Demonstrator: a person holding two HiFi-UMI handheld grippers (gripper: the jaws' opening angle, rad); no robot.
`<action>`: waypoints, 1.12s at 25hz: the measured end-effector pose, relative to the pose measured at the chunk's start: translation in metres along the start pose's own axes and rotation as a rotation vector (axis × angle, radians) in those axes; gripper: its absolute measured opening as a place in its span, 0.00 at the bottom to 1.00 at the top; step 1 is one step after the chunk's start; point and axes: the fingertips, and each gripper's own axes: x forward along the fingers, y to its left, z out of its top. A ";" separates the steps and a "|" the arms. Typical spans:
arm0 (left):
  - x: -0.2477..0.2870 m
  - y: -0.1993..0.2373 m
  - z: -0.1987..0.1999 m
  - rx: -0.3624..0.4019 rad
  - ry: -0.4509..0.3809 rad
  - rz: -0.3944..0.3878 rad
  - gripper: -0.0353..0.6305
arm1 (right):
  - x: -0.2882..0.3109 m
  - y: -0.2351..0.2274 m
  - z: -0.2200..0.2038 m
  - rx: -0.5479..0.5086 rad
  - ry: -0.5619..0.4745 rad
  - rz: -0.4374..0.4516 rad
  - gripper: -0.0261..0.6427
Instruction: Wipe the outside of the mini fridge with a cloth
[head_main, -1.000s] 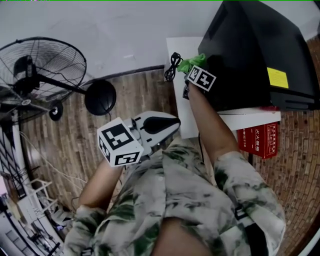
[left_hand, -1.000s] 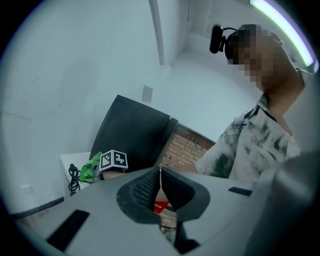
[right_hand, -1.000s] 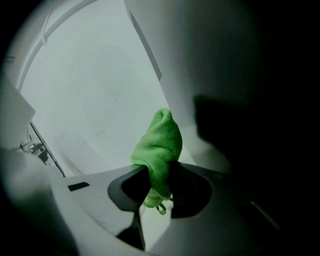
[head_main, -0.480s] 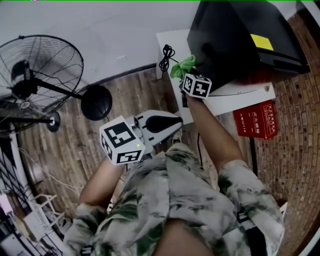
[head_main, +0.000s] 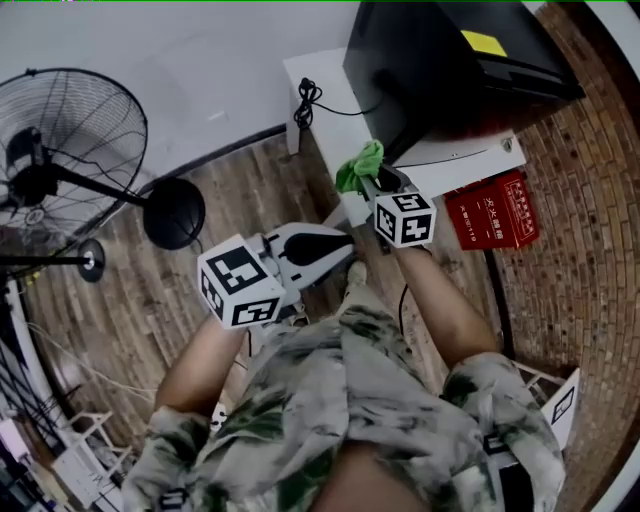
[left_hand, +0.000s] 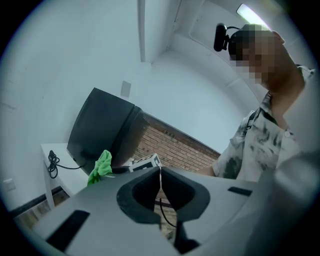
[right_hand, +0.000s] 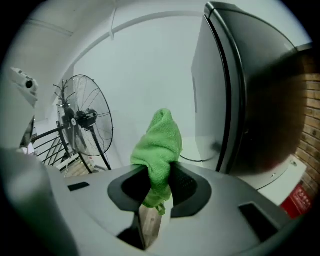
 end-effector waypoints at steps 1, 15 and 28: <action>0.004 -0.005 -0.002 0.002 0.003 0.000 0.09 | -0.014 0.001 -0.005 -0.010 0.003 0.018 0.20; 0.108 -0.064 -0.042 0.033 0.025 0.165 0.09 | -0.213 -0.053 -0.047 -0.149 -0.021 0.231 0.20; 0.222 -0.149 -0.098 0.011 0.012 0.312 0.09 | -0.359 -0.131 -0.102 -0.190 -0.055 0.322 0.20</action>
